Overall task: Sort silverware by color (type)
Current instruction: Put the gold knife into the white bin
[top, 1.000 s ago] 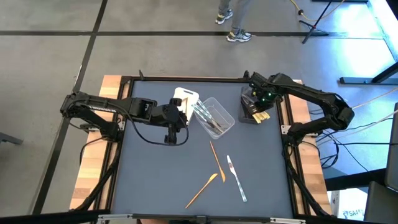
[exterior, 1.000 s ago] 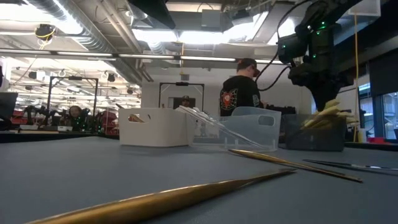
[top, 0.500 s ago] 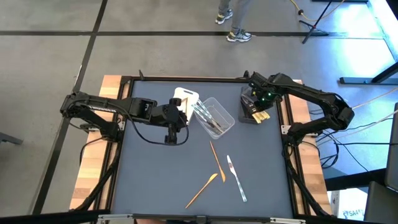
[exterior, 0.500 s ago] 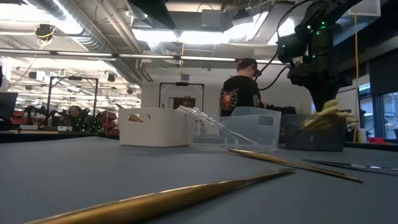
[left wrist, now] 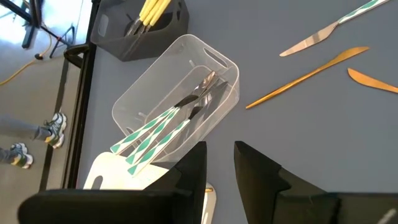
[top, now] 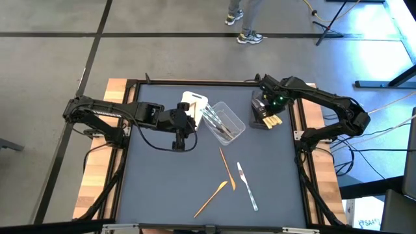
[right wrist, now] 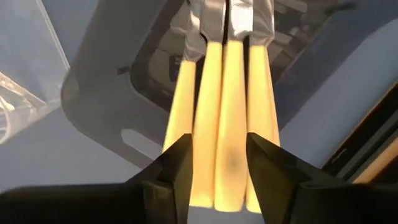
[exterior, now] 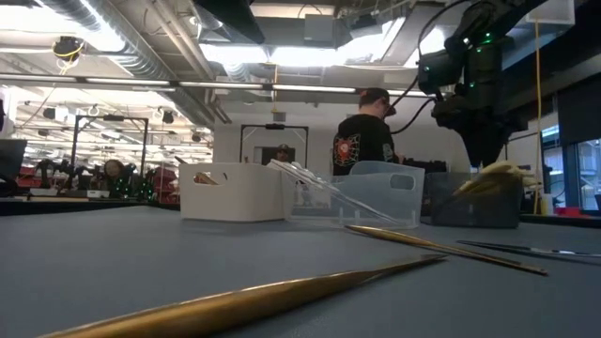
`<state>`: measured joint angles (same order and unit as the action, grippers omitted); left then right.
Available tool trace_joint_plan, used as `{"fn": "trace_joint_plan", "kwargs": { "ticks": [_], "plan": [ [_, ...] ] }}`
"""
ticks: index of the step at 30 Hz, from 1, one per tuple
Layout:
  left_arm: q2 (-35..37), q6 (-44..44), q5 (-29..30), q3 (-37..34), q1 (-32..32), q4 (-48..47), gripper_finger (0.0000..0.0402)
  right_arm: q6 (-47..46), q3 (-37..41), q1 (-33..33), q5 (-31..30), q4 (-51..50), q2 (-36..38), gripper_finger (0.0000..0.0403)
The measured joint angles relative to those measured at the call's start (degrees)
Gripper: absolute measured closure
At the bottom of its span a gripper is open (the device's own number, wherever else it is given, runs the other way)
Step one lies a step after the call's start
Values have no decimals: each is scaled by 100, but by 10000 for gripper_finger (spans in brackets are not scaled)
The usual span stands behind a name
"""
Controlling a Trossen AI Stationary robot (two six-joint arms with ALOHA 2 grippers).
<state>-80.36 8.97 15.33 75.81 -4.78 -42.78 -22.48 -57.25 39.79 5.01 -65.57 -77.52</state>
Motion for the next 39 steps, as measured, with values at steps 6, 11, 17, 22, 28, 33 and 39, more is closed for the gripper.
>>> {"fn": "trace_joint_plan", "kwargs": {
  "ticks": [6,11,17,22,28,33,39],
  "plan": [
    [0,-223,-2,0,-2,0,326,-4,0,0,-2,286,0,257],
    [0,-627,0,0,-2,-2,326,-4,0,0,0,308,0,259],
    [0,-1273,0,0,1,-2,326,22,0,0,-2,307,0,260],
    [0,-1803,0,0,-2,-2,326,27,0,0,0,304,0,260],
    [0,-2613,-387,0,-93,-48,326,46,0,0,-2,296,0,260],
    [0,-3332,-546,0,-378,-46,326,203,-13,0,-1,279,2,260],
    [-145,-4150,-525,0,-880,-17,326,372,-172,-2,-4,248,213,260]
  ]
}}
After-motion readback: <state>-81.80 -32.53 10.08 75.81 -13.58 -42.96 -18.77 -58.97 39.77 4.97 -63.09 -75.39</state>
